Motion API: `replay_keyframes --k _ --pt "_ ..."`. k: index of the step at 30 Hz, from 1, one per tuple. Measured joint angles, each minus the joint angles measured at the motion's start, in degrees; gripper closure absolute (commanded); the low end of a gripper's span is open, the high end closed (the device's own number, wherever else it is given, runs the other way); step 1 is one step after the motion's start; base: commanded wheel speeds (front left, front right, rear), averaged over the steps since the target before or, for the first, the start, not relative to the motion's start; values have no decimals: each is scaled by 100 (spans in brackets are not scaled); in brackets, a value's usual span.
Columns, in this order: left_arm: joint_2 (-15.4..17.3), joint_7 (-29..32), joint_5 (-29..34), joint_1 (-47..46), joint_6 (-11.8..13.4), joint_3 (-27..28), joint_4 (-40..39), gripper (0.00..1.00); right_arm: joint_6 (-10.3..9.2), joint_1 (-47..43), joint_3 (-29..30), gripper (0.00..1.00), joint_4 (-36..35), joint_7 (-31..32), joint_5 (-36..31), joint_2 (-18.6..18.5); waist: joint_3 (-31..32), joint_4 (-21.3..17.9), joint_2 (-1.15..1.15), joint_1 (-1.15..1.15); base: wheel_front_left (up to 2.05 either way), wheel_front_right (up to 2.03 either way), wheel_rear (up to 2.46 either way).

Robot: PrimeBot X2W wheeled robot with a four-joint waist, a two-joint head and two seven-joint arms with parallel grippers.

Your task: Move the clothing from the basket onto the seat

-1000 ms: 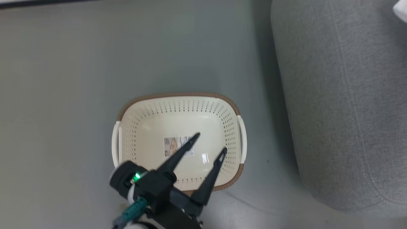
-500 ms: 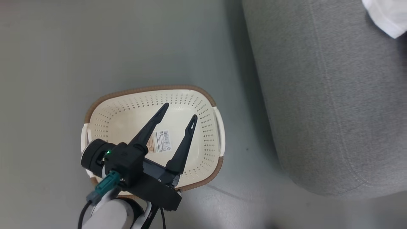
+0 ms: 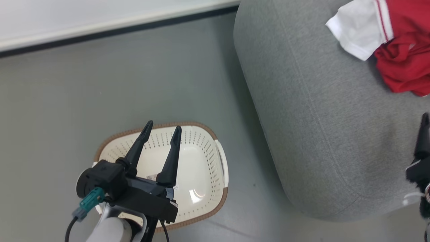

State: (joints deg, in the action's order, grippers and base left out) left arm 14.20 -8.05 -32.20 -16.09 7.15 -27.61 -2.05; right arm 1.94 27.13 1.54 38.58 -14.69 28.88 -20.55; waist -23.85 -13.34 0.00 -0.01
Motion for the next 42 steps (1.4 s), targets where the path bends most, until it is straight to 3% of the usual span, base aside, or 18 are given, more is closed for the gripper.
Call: replay_keyframes --k 8,16,22,29,39,40,42 --pt "-204 -265 -9 381 0 115 481 0 -33 -1005 -556 0 -1270 1 -635 494 650 129 0 -1 0 0 0" --pt "-307 -367 182 620 0 183 814 0 -34 -1780 -826 0 -2129 0 -881 716 1058 688 -1 0 0 0 0" --pt "-277 -417 188 761 0 370 998 0 -54 -2067 -1082 0 -2416 0 -1190 808 1282 1075 -1 0 0 0 0" --pt "-141 -452 199 983 0 514 1133 0 -245 -2410 -1220 0 -2741 0 -1441 889 1656 1466 -1 0 0 0 0" --pt "-62 -519 360 1218 0 626 1230 0 -448 -2818 -1258 0 -2944 0 -1492 977 2099 1641 -1 1 0 0 0" --pt "-60 -517 370 1222 -1 613 1252 100 -453 -2861 -1262 100 -2927 1 -1493 982 2138 1642 -1 0 0 0 0" --pt "-93 -515 367 1282 -4 604 1350 100 -452 -2924 -1285 100 -2825 2 -1489 1017 2143 1643 -1 0 0 0 0"
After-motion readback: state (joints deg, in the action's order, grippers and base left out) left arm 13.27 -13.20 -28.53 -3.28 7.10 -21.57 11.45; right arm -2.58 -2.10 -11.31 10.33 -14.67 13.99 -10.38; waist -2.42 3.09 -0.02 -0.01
